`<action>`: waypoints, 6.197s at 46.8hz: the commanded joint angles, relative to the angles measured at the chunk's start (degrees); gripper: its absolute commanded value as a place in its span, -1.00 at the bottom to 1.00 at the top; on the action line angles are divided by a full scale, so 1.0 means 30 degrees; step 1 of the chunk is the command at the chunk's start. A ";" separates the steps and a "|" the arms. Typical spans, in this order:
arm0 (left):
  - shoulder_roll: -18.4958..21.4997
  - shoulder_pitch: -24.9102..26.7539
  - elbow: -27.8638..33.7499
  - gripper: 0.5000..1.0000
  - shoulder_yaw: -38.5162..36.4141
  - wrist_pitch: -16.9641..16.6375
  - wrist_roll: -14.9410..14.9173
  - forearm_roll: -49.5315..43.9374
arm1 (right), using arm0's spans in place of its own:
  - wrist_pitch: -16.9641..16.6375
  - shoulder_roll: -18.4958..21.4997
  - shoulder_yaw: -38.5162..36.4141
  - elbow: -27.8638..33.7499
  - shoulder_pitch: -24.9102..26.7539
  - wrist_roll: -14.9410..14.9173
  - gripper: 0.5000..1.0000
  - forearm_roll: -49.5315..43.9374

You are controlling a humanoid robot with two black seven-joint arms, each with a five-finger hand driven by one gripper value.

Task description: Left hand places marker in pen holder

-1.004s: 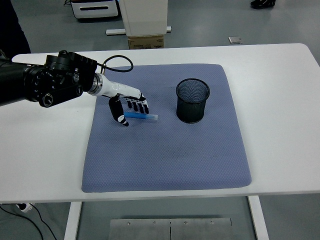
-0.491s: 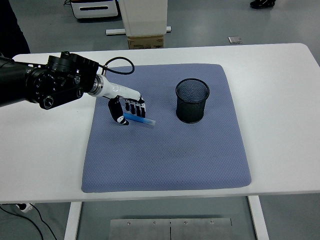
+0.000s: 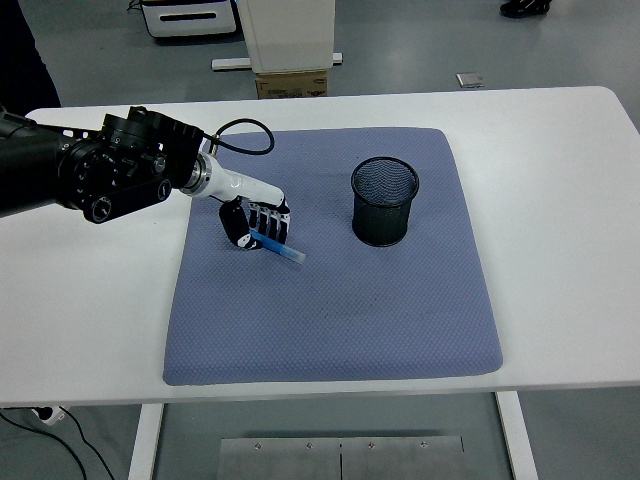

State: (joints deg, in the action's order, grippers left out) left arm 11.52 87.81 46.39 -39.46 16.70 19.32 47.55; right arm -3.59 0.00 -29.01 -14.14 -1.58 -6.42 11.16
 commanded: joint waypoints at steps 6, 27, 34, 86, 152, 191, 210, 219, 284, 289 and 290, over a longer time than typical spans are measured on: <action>-0.0002 -0.0090 0.0005 -0.58 0.0000 -0.0002 0.0005 0.0087 | 0.0023 0.0000 0.0002 -0.0004 0.0001 0.0002 1.00 0.0000; -0.0119 -0.0177 0.0005 -1.00 -0.0029 0.0028 0.0005 0.0322 | -0.0006 0.0000 0.0002 -0.0004 0.0001 0.0002 1.00 0.0000; -0.0119 -0.0148 0.0005 -1.00 -0.0029 0.0086 0.0005 0.0322 | -0.0006 0.0000 0.0001 -0.0004 0.0001 0.0002 1.00 0.0000; 0.0701 0.1551 0.0005 -1.00 0.3893 0.1639 0.0502 -0.3485 | -0.0006 0.0000 0.0002 -0.0004 0.0001 0.0002 1.00 0.0000; -0.0031 -0.1408 -0.0142 -1.00 0.7968 0.1316 0.1177 -1.0635 | -0.0006 0.0000 0.0002 -0.0004 0.0001 0.0002 1.00 0.0000; 0.0087 -0.3105 -0.0142 -1.00 0.9491 0.1200 0.2231 -1.3238 | -0.0006 0.0000 -0.0028 -0.0004 0.0001 0.0002 1.00 0.0000; -0.0646 -0.4454 -0.0142 -1.00 1.0576 0.0233 0.2904 -1.4004 | -0.0006 0.0000 0.0001 -0.0004 0.0001 0.0002 1.00 0.0000; -0.1173 -0.5011 -0.0171 -1.00 1.1074 0.0145 0.3227 -1.4238 | -0.0006 0.0000 0.0002 -0.0004 0.0001 0.0002 1.00 0.0000; -0.3840 -0.6535 -0.2456 -1.00 1.1338 -0.1320 0.3257 -1.5674 | -0.0005 0.0000 0.0002 -0.0004 0.0001 0.0002 1.00 0.0000; -0.3840 -0.6535 -0.2456 -1.00 1.1338 -0.1349 0.3257 -1.5674 | -0.0006 0.0000 -0.0028 -0.0004 0.0001 0.0002 1.00 0.0000; -0.3840 -0.6535 -0.2456 -1.00 1.1338 -0.1349 0.3257 -1.5674 | -0.0006 0.0000 -0.0028 -0.0004 0.0001 0.0002 1.00 0.0000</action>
State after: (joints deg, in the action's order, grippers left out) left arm -0.01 68.20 39.01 -5.45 12.67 29.09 0.54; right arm -3.58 0.00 -29.03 -14.15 -1.58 -6.42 11.16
